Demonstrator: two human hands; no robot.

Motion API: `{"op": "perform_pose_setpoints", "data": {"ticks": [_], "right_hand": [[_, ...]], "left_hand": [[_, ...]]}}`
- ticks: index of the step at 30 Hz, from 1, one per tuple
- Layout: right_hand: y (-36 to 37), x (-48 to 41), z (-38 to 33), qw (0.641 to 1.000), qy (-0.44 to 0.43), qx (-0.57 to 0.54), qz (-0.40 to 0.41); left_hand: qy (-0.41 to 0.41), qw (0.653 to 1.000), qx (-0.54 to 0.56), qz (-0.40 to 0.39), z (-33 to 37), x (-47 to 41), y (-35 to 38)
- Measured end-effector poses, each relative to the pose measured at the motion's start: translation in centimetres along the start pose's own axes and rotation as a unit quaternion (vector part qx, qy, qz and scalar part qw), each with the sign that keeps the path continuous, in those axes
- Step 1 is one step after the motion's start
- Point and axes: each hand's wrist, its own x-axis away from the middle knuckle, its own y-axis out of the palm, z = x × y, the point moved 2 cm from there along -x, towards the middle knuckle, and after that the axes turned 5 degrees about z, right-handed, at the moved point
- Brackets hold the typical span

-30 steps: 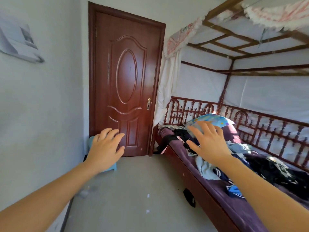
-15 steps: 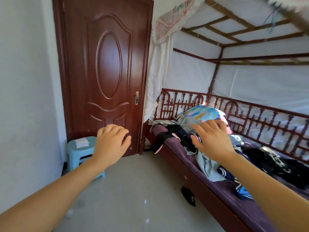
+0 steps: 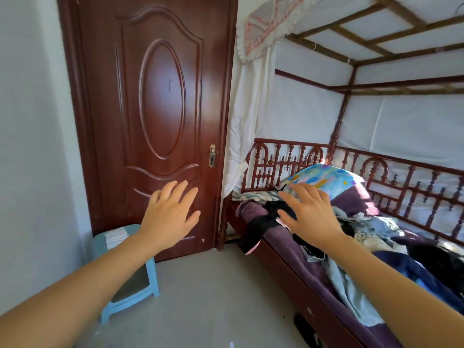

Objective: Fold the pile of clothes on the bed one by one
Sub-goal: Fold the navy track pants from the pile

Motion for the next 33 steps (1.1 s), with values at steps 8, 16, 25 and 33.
{"op": "perform_pose_setpoints", "data": {"ticks": [8,16,25,33], "right_hand": [[13.7,-7.5,-1.1,0.990,0.014,0.014,-0.138],[22.2,-13.6,0.1,0.975,0.106,0.062,-0.187],[27.7,-14.1,5.3,0.949,0.219,0.113,-0.196],[34.8,-17.1,15.3,0.939,0.247,0.156,-0.184]], "left_hand": [[-0.038,0.999,-0.008,-0.032,-9.7,-4.8,10.5],[-0.002,0.997,0.044,-0.057,-17.5,-15.7,21.5],[0.105,0.978,0.156,-0.092,-12.8,-25.3,34.4],[0.151,0.966,0.190,-0.084,-6.7,-36.2,43.1]]}}
